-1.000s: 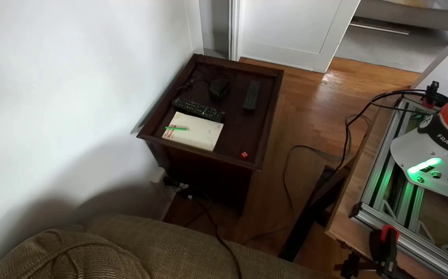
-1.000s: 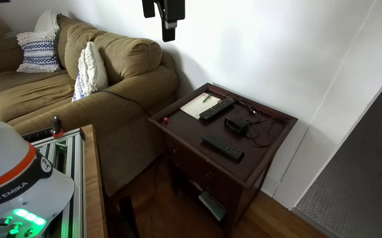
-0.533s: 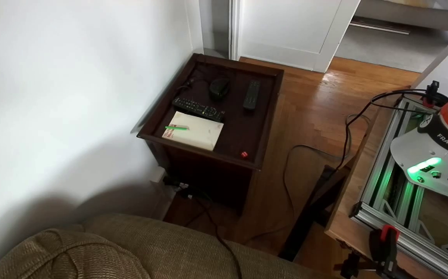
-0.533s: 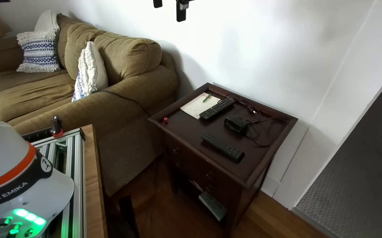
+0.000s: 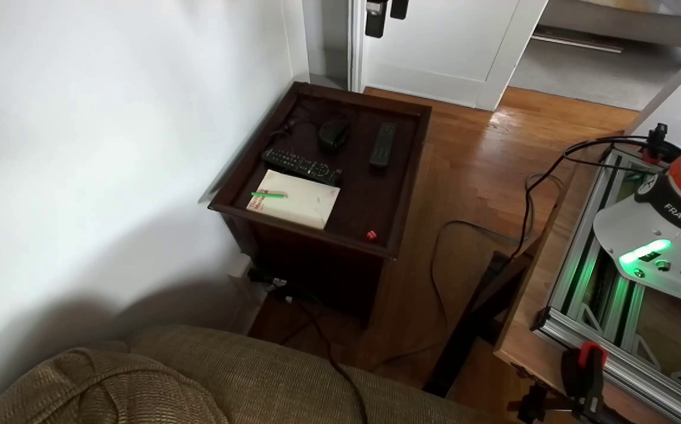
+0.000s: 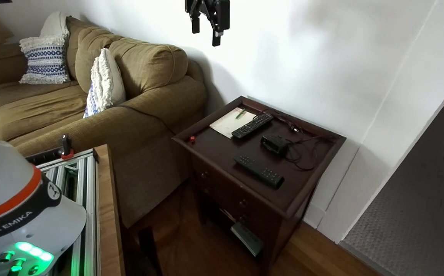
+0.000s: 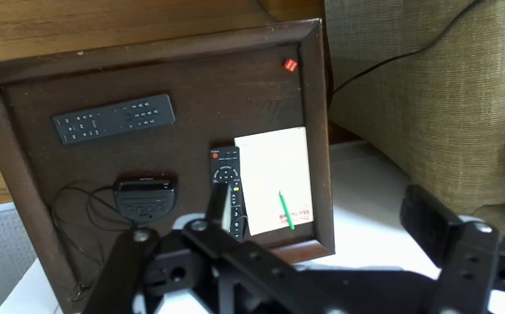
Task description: Move the remote on the left backwards
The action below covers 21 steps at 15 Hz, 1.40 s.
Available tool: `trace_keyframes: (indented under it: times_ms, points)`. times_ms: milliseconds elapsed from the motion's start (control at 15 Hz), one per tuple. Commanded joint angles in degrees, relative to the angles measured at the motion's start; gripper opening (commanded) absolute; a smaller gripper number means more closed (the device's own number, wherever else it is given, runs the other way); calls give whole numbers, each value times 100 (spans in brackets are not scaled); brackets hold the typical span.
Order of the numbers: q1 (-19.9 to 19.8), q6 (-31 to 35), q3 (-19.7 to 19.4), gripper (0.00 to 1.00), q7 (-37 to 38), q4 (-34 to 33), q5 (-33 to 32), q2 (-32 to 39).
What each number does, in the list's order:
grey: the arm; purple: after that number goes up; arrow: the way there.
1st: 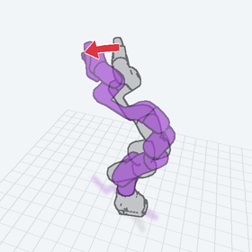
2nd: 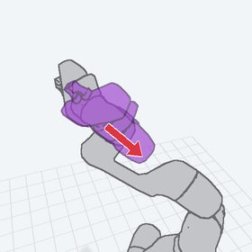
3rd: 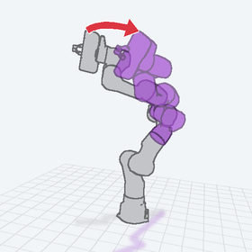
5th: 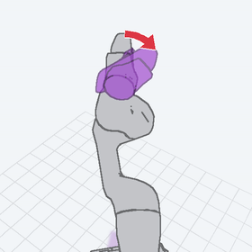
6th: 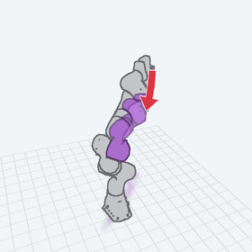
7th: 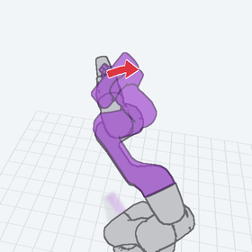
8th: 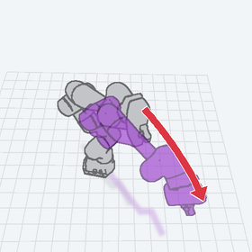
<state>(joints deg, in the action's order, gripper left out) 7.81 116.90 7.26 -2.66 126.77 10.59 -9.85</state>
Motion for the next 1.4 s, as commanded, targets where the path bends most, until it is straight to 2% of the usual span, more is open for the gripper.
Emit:
trace_keyframes:
  times_ms: [0,267,533,733,800,1000,1333]
  points:
    - [63,629,256,100,749,-144,-426,703]
    - [118,1463,307,100,1258,-246,-735,1402]
    - [141,2169,132,100,1617,-335,-1401,2144]
    - [138,2117,71,100,1261,-517,-1384,2619]
    - [146,2126,84,100,1343,-295,-1263,2288]
    - [151,2126,55,100,1260,-448,-1262,2583]
    - [155,2126,55,100,1251,-515,-1262,2603]
